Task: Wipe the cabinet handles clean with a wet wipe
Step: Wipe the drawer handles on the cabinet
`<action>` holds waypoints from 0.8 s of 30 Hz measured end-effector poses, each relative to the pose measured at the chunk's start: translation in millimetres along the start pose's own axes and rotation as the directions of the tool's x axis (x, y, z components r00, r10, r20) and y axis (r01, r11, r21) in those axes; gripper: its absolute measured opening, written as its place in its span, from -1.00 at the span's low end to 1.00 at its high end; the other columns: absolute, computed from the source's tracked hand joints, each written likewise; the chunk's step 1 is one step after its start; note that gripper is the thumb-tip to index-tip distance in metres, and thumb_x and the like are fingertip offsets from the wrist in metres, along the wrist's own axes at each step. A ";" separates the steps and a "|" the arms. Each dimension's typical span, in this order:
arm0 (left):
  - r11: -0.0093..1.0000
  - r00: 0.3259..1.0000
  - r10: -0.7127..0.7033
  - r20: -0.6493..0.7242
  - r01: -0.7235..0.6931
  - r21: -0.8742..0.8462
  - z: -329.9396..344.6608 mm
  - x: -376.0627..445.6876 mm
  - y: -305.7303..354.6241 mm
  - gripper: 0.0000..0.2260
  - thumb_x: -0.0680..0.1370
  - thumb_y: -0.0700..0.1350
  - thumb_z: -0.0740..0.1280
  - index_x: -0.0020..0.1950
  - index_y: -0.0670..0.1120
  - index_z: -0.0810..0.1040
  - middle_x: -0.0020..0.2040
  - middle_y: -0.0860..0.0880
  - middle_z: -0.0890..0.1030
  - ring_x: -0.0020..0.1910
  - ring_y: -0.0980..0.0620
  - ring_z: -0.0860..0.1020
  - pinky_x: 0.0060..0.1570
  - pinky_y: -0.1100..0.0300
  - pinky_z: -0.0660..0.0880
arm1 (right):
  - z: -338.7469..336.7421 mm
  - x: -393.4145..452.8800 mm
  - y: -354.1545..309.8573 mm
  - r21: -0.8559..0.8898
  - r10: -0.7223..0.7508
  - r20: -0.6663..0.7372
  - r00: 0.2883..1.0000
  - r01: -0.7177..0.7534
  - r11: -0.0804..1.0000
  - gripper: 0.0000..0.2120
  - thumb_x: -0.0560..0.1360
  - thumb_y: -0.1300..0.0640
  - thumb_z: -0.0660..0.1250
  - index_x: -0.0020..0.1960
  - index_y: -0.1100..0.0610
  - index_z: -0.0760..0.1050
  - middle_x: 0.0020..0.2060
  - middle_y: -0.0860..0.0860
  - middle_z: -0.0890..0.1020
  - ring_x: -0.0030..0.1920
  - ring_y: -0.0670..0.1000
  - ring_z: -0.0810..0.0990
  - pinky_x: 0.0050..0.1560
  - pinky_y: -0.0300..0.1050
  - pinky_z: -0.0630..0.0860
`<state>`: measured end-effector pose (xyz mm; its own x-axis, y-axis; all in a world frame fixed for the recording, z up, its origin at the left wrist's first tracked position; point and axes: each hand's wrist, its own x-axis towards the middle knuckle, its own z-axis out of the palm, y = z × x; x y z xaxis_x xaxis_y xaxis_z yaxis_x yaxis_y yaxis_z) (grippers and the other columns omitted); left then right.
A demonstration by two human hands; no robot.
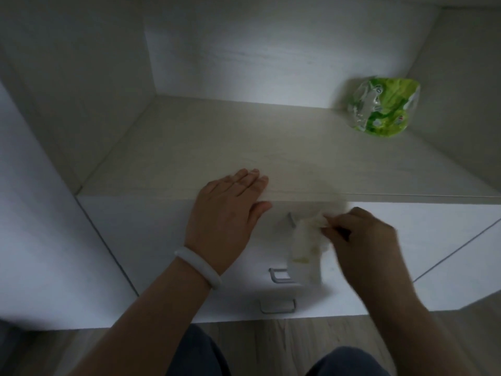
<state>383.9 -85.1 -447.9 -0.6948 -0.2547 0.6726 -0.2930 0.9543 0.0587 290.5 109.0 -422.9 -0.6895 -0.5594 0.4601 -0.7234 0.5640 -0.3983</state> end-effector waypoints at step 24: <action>1.000 1.000 0.005 -0.004 -0.005 -0.015 -1.2 0.4 -0.3 -0.60 0.60 0.12 0.11 0.31 -0.02 0.55 0.31 0.00 0.55 0.31 0.03 0.51 0.26 0.14 0.27 | 28.5 -6.5 -6.4 0.023 -0.254 -0.246 0.935 0.268 0.963 -0.89 0.32 0.26 0.52 -0.25 0.11 0.61 -0.25 -0.09 0.63 -0.11 -0.05 0.45 -0.11 -0.07 0.41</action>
<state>384.4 -85.4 -446.8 -0.6939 -0.2491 0.6756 -0.2795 0.9579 0.0661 298.6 91.7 -445.9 -0.4517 -0.5170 0.7271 -0.8823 0.3795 -0.2784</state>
